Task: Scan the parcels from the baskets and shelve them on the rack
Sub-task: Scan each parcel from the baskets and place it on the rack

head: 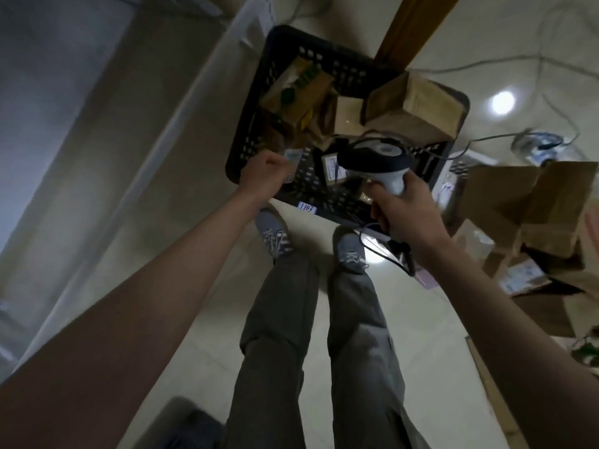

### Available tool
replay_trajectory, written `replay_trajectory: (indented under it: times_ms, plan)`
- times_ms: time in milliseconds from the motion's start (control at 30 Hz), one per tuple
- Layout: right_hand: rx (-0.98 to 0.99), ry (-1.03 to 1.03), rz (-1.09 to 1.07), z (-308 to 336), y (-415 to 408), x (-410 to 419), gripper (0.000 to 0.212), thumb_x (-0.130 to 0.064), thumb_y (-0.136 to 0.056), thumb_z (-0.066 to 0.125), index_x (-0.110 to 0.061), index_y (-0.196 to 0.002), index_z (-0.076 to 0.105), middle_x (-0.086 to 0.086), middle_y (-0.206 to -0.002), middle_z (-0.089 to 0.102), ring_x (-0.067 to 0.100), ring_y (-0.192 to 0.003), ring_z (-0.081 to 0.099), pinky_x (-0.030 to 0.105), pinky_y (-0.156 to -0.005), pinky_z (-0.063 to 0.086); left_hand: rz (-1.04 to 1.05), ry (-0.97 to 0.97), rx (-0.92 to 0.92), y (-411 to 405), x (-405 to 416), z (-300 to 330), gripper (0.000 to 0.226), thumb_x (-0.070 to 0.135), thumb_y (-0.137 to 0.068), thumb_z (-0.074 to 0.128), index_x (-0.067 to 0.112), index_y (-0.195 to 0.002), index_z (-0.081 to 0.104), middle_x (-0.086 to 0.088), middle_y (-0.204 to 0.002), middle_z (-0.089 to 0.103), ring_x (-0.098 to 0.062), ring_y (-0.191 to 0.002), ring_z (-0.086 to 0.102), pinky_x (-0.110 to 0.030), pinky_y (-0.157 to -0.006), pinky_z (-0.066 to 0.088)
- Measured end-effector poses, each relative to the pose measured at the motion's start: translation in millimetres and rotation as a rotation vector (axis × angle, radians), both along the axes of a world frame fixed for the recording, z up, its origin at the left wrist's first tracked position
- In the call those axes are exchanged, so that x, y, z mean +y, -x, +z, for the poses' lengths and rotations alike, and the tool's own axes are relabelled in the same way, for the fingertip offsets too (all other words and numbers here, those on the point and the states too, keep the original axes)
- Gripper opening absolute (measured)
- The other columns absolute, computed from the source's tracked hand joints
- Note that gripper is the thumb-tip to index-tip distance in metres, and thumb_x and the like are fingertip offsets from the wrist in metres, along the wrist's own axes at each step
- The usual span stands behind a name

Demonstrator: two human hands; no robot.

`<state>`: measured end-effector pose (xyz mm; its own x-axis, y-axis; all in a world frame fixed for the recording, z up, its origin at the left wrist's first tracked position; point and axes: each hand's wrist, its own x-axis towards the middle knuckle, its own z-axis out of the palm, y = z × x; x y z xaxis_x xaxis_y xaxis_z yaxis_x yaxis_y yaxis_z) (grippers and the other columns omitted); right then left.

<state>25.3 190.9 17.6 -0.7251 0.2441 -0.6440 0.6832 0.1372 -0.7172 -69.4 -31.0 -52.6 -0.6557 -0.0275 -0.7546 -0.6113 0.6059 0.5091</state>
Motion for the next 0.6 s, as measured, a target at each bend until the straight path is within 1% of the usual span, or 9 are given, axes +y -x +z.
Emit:
replay_trajectory:
  times_ms: [100,200,233,300,367,400,500,533,600]
  plan:
    - [0.014,0.033,0.014,-38.8,15.9,-7.1,0.012,-0.017,-0.095,0.067,-0.015,-0.101,0.057,0.001,-0.060,0.061,0.006,-0.044,0.053,0.021,-0.045,0.042,0.149,-0.079,-0.102,18.6,5.9,-46.9,0.035,0.035,-0.098,0.063,0.011,-0.124,0.066,-0.007,-0.115,0.068,-0.020,-0.101,0.066,-0.020,-0.069,0.052]
    - [0.023,0.070,0.000,-75.0,30.1,-8.6,0.009,-0.018,-0.096,0.066,-0.016,-0.098,0.058,-0.002,-0.052,0.059,0.010,-0.043,0.051,0.022,-0.043,0.041,0.253,-0.138,-0.159,37.0,15.0,-88.5,0.044,0.037,-0.101,0.058,0.006,-0.131,0.061,0.000,-0.095,0.064,-0.011,-0.080,0.061,-0.022,-0.065,0.049]
    - [0.027,0.069,-0.006,-86.8,34.4,-8.3,0.010,-0.018,-0.096,0.066,-0.013,-0.099,0.058,-0.003,-0.050,0.058,0.010,-0.041,0.050,0.021,-0.043,0.040,0.287,-0.143,-0.169,44.1,18.0,-103.0,0.044,0.038,-0.101,0.057,0.007,-0.132,0.060,0.000,-0.099,0.063,-0.011,-0.082,0.061,-0.024,-0.068,0.050]
    - [0.033,0.049,-0.021,-109.1,40.8,-7.4,0.012,-0.017,-0.096,0.066,-0.009,-0.101,0.059,-0.003,-0.049,0.057,0.010,-0.040,0.049,0.020,-0.042,0.038,0.349,-0.137,-0.179,58.3,23.3,-132.4,0.046,0.044,-0.100,0.058,0.009,-0.130,0.058,-0.006,-0.116,0.064,-0.017,-0.101,0.064,-0.030,-0.086,0.054]
    - [0.041,0.041,-0.042,-129.2,45.6,-7.0,0.011,-0.017,-0.095,0.065,-0.008,-0.099,0.060,-0.002,-0.049,0.056,0.011,-0.040,0.048,0.021,-0.042,0.038,0.417,-0.142,-0.213,71.6,29.2,-154.3,0.058,0.052,-0.096,0.061,0.009,-0.135,0.056,-0.007,-0.125,0.063,-0.021,-0.110,0.064,-0.031,-0.095,0.055]
    - [0.043,0.042,-0.051,-138.4,47.5,-7.1,0.010,-0.017,-0.095,0.064,-0.008,-0.097,0.059,-0.002,-0.050,0.056,0.011,-0.041,0.048,0.023,-0.042,0.038,0.466,-0.162,-0.241,78.3,32.2,-163.4,0.063,0.055,-0.094,0.062,0.011,-0.138,0.055,-0.007,-0.125,0.063,-0.020,-0.108,0.063,-0.031,-0.094,0.055]
    - [0.030,0.060,-0.080,-158.6,52.8,-9.3,0.009,-0.018,-0.095,0.064,-0.012,-0.096,0.057,0.003,-0.056,0.057,0.011,-0.043,0.048,0.026,-0.042,0.040,0.646,-0.239,-0.286,98.1,40.8,-182.5,0.068,0.056,-0.091,0.066,0.015,-0.142,0.051,-0.007,-0.122,0.063,-0.019,-0.100,0.063,-0.027,-0.075,0.054]
    - [0.024,0.070,-0.082,-163.9,54.5,-10.1,0.010,-0.019,-0.095,0.064,-0.011,-0.098,0.058,0.005,-0.058,0.057,0.011,-0.043,0.048,0.026,-0.043,0.040,0.706,-0.259,-0.288,103.8,43.4,-188.7,0.071,0.056,-0.089,0.069,0.015,-0.143,0.050,-0.008,-0.126,0.062,-0.022,-0.105,0.063,-0.028,-0.077,0.055]
    - [0.008,0.086,-0.081,-171.0,55.9,-11.9,0.016,-0.019,-0.096,0.064,-0.008,-0.106,0.059,0.006,-0.061,0.059,0.011,-0.045,0.050,0.026,-0.044,0.041,0.787,-0.279,-0.307,110.9,46.5,-200.7,0.080,0.059,-0.083,0.073,0.014,-0.145,0.047,-0.012,-0.135,0.059,-0.026,-0.118,0.061,-0.035,-0.095,0.055]
